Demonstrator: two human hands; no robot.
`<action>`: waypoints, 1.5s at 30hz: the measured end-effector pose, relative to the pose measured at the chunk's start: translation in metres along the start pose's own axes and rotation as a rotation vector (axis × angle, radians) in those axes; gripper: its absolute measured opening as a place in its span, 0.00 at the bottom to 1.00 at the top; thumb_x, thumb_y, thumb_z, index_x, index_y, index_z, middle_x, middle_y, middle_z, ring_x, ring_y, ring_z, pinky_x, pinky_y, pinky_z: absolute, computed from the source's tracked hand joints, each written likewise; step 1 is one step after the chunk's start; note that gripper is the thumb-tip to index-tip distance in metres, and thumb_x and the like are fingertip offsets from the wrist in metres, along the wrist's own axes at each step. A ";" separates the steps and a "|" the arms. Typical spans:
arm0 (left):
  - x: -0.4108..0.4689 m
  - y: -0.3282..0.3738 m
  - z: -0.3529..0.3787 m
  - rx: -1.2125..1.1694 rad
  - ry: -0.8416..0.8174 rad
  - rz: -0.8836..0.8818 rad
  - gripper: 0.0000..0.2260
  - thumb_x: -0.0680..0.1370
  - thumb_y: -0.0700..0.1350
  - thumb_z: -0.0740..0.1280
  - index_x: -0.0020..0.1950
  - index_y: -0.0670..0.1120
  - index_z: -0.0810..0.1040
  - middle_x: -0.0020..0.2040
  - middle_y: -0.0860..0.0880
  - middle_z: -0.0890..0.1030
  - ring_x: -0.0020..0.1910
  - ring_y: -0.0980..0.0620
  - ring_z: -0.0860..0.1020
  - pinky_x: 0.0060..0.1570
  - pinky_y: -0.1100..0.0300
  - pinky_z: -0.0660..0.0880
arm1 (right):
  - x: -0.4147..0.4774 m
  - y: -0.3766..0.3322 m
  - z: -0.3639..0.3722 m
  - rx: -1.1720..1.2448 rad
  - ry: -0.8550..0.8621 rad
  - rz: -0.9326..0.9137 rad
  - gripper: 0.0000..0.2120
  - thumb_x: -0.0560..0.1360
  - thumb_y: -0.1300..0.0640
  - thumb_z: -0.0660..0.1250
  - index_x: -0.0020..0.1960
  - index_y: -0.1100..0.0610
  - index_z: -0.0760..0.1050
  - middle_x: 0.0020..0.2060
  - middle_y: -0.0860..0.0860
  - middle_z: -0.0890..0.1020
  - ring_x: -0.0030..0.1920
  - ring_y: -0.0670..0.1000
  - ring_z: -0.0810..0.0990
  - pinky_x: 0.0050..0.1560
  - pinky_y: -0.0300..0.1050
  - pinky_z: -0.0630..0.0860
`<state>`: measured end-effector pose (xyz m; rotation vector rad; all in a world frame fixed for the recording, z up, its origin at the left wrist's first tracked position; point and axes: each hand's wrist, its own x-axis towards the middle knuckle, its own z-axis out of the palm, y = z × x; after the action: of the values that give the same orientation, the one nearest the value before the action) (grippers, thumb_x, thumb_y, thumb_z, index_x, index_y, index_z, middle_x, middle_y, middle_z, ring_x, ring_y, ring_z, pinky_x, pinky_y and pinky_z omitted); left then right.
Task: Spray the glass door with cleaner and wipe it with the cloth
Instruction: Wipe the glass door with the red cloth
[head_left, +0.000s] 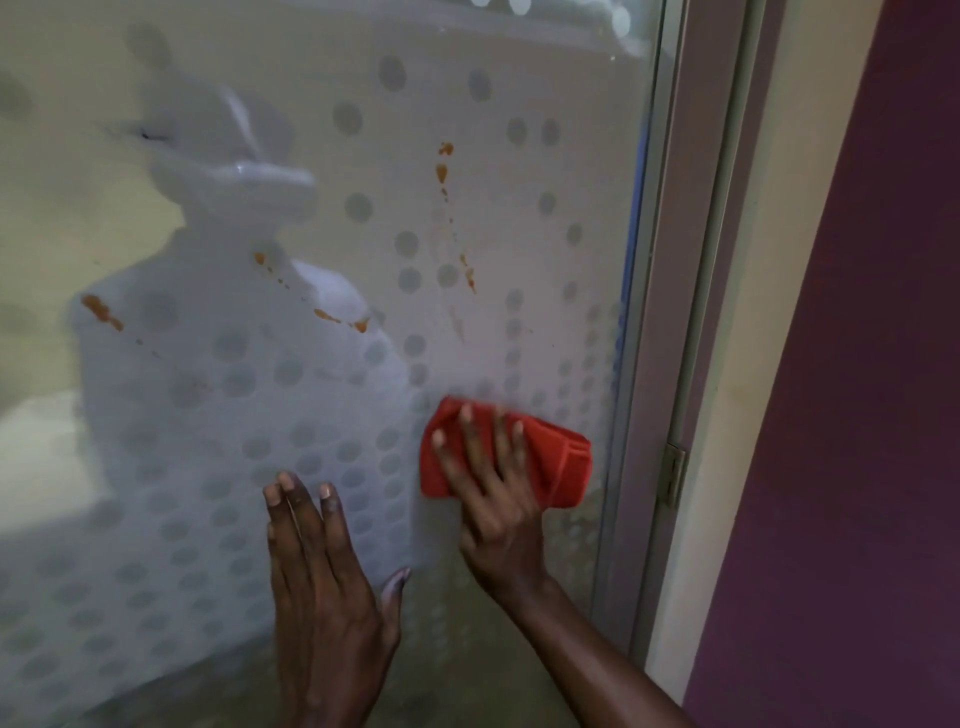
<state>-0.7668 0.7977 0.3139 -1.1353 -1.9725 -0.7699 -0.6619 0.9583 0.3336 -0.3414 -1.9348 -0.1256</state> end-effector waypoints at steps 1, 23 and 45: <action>0.000 0.000 0.002 0.009 0.001 0.000 0.48 0.76 0.62 0.65 0.84 0.31 0.55 0.87 0.30 0.49 0.87 0.29 0.49 0.82 0.34 0.58 | -0.016 0.013 -0.002 -0.036 -0.057 -0.042 0.39 0.72 0.67 0.58 0.83 0.56 0.67 0.84 0.59 0.64 0.86 0.68 0.57 0.83 0.75 0.58; -0.006 0.000 0.013 0.098 0.003 -0.013 0.46 0.75 0.57 0.65 0.85 0.33 0.55 0.87 0.33 0.47 0.87 0.30 0.49 0.82 0.33 0.56 | 0.038 0.075 -0.018 0.191 0.378 0.594 0.40 0.75 0.79 0.57 0.84 0.57 0.65 0.85 0.58 0.63 0.87 0.61 0.57 0.87 0.65 0.56; -0.004 -0.020 0.012 0.161 -0.013 0.014 0.43 0.83 0.70 0.47 0.87 0.41 0.53 0.88 0.35 0.52 0.88 0.37 0.49 0.86 0.48 0.45 | 0.061 0.092 -0.035 0.051 0.247 0.163 0.44 0.65 0.75 0.55 0.80 0.57 0.72 0.82 0.61 0.68 0.86 0.64 0.61 0.85 0.69 0.59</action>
<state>-0.7867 0.7962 0.3007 -1.0604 -1.9964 -0.5861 -0.6250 1.0482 0.3961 -0.4277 -1.6562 -0.0106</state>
